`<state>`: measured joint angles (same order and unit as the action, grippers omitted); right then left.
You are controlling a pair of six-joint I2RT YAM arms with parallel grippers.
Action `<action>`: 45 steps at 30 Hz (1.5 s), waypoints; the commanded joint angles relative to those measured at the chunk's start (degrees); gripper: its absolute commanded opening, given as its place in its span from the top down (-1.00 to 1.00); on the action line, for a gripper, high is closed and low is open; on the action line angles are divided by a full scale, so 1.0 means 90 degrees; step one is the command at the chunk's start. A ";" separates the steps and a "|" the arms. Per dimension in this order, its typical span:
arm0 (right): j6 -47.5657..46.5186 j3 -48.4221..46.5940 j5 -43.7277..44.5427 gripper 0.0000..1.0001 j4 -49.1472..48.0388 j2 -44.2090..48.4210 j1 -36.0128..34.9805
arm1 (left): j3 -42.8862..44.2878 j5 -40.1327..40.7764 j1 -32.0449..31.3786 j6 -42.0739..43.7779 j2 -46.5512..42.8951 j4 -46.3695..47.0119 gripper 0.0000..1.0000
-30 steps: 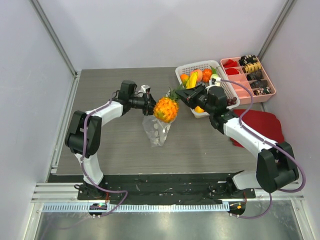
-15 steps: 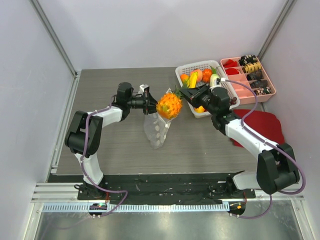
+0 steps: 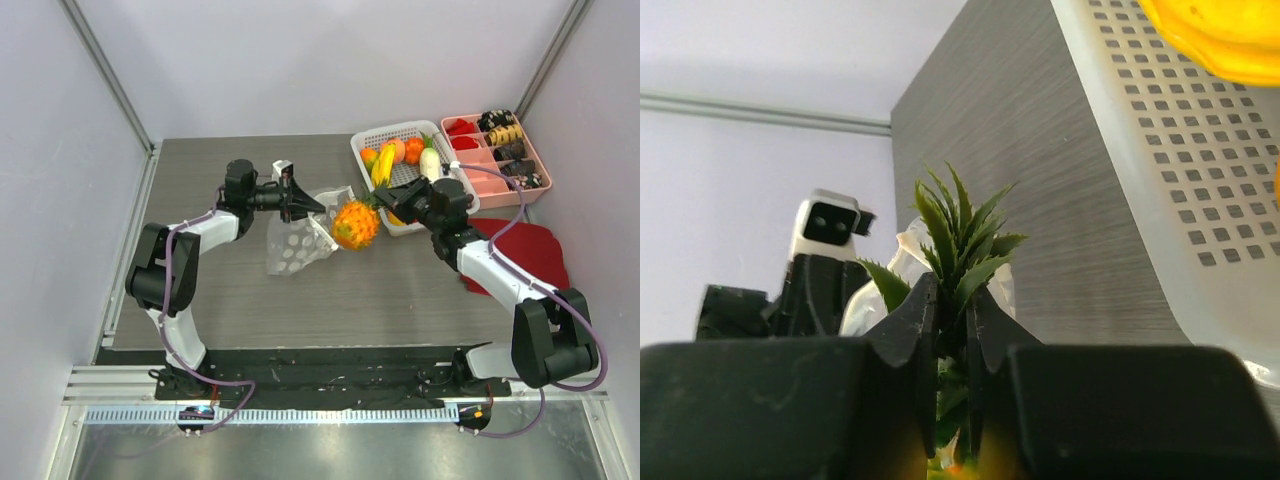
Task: Place the food in the zip-top bag and seal the zipper
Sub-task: Place the fake fruit in the zipper food storage bag.
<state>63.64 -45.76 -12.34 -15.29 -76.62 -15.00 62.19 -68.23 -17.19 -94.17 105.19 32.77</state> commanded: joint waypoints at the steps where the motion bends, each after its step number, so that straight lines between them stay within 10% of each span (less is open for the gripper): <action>1: -0.0964 -0.0286 0.0256 0.99 0.0223 0.0173 -0.0256 | 0.0296 -0.0164 0.0025 0.0004 -0.0340 0.0295 0.99; 17: -0.1974 -0.2229 0.3020 0.99 0.1659 -0.0139 -0.1321 | -0.0123 0.0226 -0.0336 0.0278 -0.0789 0.0469 0.99; 30: -0.2618 -0.3851 0.3949 0.99 0.2792 -0.0862 -0.1858 | -0.1002 0.2140 -0.1176 -0.0904 -0.0760 0.3563 0.99; 45: 0.0604 -0.3802 0.2670 0.99 0.4042 -0.0901 -0.1516 | -0.1012 0.2815 -0.0951 -0.1354 -0.0242 0.5235 0.99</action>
<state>57.58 -78.11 17.04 19.90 -84.93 -29.71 51.92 -44.47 -25.85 -108.03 104.25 71.66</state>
